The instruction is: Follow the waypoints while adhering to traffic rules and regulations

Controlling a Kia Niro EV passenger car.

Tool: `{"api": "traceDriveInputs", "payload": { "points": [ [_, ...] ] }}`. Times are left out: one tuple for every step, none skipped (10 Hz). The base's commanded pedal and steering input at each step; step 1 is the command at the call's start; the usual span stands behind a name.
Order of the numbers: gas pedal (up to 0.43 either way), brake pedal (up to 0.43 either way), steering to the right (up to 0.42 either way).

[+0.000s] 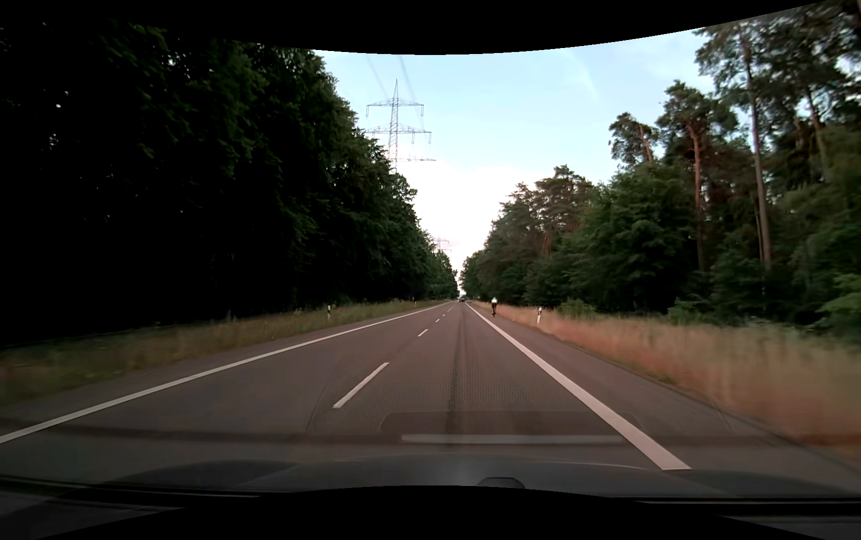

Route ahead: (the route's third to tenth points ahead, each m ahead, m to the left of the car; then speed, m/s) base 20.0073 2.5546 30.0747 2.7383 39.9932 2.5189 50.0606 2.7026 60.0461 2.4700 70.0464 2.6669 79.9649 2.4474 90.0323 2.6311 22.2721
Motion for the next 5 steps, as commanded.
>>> {"api": "traceDriveInputs", "payload": {
  "points": [
    [0.067,0.000,-0.003],
    [0.067,0.000,-0.003],
    [0.067,0.000,-0.003],
    [0.067,0.000,-0.003],
    [0.067,0.000,-0.003]
  ]
}}
